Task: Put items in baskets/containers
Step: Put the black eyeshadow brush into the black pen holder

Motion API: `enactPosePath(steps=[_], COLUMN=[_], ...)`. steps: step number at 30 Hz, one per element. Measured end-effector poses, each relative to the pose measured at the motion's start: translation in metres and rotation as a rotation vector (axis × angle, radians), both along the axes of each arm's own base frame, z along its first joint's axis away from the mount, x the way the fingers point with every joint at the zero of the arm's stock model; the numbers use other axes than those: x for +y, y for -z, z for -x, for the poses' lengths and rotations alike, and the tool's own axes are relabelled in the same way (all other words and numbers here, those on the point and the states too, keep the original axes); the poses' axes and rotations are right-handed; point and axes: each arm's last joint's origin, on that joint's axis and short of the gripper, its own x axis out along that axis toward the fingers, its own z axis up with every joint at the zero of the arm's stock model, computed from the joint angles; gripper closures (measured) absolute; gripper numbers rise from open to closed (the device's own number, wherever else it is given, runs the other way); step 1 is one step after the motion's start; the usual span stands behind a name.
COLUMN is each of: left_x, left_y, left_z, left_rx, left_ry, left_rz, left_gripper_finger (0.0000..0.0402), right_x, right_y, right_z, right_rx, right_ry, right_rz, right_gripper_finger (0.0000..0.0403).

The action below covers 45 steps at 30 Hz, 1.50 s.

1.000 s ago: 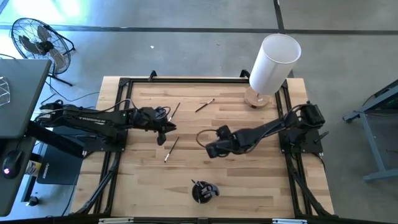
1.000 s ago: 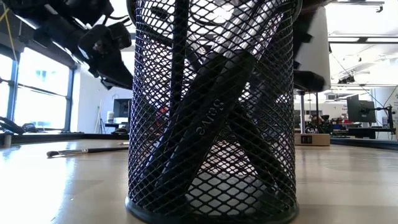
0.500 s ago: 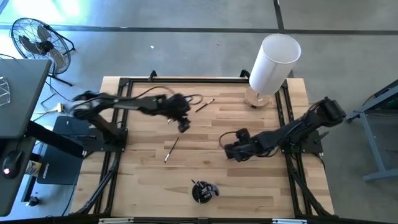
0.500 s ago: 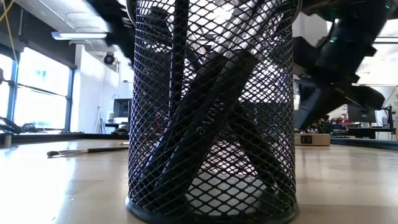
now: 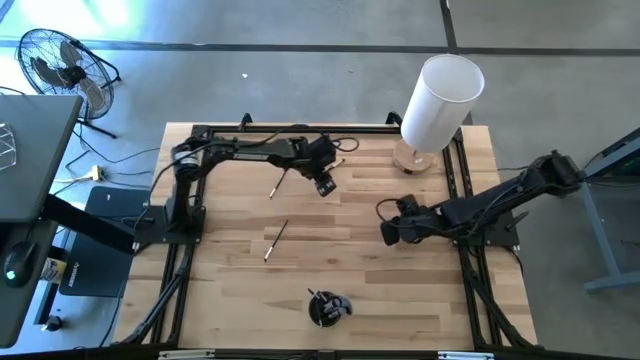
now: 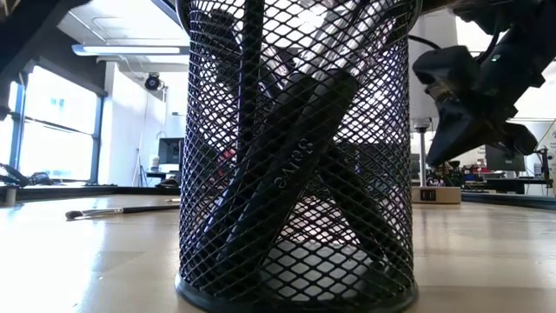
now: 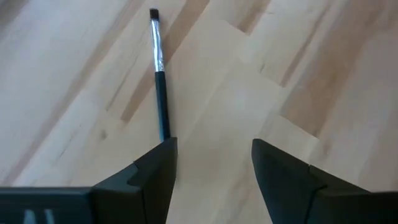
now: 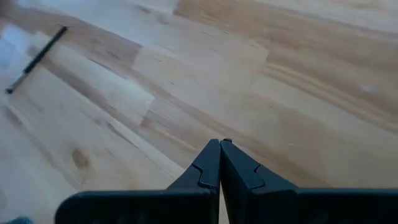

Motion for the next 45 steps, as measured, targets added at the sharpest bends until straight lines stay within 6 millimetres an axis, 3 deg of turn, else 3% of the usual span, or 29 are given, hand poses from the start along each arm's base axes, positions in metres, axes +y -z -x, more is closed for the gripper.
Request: enactPosePath(steps=[6,13,17,21,23,36,45], left_x=[0.003,0.004,0.003,0.001,0.001,-0.039,-0.038], left_y=[0.026,0.032,0.032,0.032,0.033,0.028,0.004], left_z=[-0.006,-0.012,-0.011,-0.009,-0.009,-0.014,-0.022], left_rx=[0.108,0.144,0.151,0.156,0.152,0.185,0.15], left_ry=[-0.087,-0.159,-0.198,-0.21,-0.208,-0.199,-0.312], left_rz=[0.077,0.025,0.051,0.101,0.141,0.189,0.182], left_gripper_finger=[0.0197,0.0213,0.0275,0.0371,0.0391,0.0396,0.0356], right_x=[-0.002,-0.003,-0.003,-0.003,-0.004,-0.004,-0.009], right_y=[-0.008,-0.013,-0.013,-0.013,-0.013,-0.012,-0.012], right_z=[0.008,0.011,0.011,0.012,0.012,0.012,0.011], right_rx=[-0.03,-0.028,-0.01,0.003,0.01,0.019,0.036], right_ry=[-0.087,-0.166,-0.197,-0.223,-0.233,-0.235,-0.252], right_rz=[0.05,0.112,0.14,0.162,0.173,0.203,0.212], right_gripper_finger=[0.0403,0.0403,0.0403,0.0403,0.0402,0.0402,0.0402])
